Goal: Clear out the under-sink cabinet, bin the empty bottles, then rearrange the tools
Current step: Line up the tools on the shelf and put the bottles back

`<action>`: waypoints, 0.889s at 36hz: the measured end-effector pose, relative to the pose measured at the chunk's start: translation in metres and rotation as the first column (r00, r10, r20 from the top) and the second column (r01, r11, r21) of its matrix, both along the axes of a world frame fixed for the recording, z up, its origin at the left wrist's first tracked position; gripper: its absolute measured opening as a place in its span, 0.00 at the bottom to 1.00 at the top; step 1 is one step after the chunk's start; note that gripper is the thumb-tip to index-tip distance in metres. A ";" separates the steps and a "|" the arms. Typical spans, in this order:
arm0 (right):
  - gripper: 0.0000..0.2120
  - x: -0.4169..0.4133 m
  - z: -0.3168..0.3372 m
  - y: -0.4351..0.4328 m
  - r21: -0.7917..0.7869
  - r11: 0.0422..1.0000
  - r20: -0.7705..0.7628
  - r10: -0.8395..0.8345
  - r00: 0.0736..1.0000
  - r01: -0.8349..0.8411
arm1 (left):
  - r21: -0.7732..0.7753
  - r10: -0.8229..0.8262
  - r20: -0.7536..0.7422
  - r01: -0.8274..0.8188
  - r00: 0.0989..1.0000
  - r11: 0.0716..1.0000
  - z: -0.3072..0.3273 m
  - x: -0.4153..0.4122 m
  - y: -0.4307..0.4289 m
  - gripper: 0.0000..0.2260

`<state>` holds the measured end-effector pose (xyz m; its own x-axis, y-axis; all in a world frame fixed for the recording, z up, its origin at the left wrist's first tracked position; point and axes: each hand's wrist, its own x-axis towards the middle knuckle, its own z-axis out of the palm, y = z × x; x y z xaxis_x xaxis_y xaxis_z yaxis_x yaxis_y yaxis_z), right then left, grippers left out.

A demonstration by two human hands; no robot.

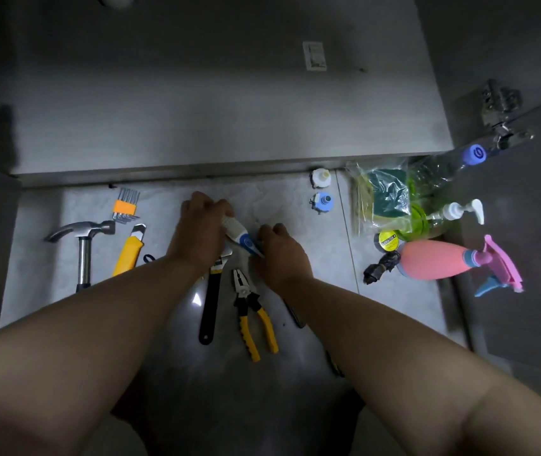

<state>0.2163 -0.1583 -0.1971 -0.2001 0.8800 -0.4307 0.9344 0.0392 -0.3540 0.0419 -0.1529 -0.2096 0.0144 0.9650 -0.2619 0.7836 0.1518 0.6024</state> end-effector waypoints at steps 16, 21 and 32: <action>0.13 0.115 0.027 -0.051 0.046 0.873 0.065 -0.488 0.871 0.485 | 0.130 -0.287 0.188 0.266 0.939 0.955 0.023 0.084 -0.007 0.14; 0.14 0.175 0.037 -0.075 0.051 0.803 0.211 -0.590 0.780 0.594 | -0.013 -0.474 0.246 0.492 0.845 0.870 0.014 0.109 -0.030 0.16; 0.14 0.244 0.019 -0.096 0.051 0.708 0.470 -0.639 0.609 0.704 | -0.135 -0.726 -0.013 0.718 0.688 0.683 -0.031 0.110 -0.058 0.32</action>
<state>0.4603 -0.2543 -0.1781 0.6553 0.6221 -0.4284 0.7258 -0.6756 0.1292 0.1522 -0.2108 -0.2408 0.6747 0.6269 -0.3897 0.7124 -0.4148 0.5661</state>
